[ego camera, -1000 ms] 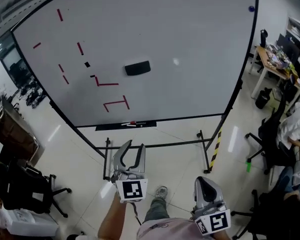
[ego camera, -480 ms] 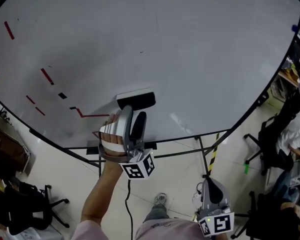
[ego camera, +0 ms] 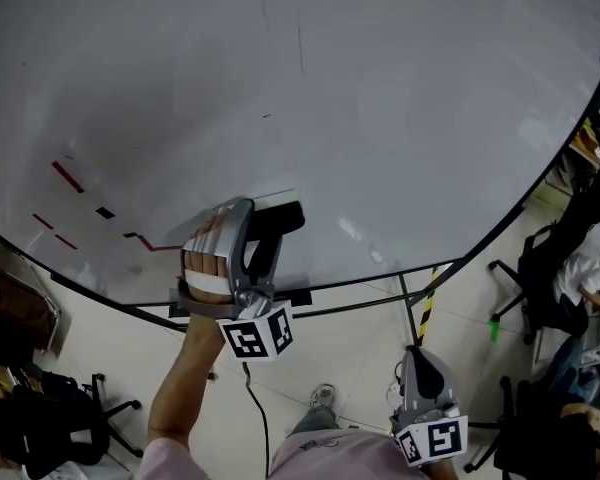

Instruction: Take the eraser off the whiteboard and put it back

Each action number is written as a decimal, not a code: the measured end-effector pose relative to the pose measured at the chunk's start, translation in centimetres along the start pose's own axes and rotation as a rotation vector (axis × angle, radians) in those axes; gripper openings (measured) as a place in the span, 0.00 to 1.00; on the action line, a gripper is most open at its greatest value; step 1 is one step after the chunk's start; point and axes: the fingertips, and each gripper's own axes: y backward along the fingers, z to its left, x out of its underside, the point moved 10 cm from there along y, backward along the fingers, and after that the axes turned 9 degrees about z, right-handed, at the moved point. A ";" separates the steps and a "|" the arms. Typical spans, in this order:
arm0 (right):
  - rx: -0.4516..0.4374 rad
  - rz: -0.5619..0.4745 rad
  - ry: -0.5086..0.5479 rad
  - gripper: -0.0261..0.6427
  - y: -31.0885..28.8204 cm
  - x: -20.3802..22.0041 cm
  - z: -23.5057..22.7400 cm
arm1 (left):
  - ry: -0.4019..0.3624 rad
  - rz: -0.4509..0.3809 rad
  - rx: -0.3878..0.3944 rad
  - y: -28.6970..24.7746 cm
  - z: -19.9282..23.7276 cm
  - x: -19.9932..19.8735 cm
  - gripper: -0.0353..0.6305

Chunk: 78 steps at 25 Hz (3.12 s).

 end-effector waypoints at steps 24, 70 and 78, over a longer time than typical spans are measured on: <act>-0.046 -0.194 0.002 0.04 24.9 6.4 -0.6 | 0.234 -0.294 -0.361 34.3 1.6 -13.0 0.50; -0.333 -0.325 0.028 0.04 50.7 10.0 7.2 | 1.172 -0.291 -0.253 75.7 2.5 -20.8 0.48; -0.337 -0.323 0.040 0.04 49.9 9.9 5.9 | 1.201 -0.290 -0.254 73.9 1.8 -21.3 0.48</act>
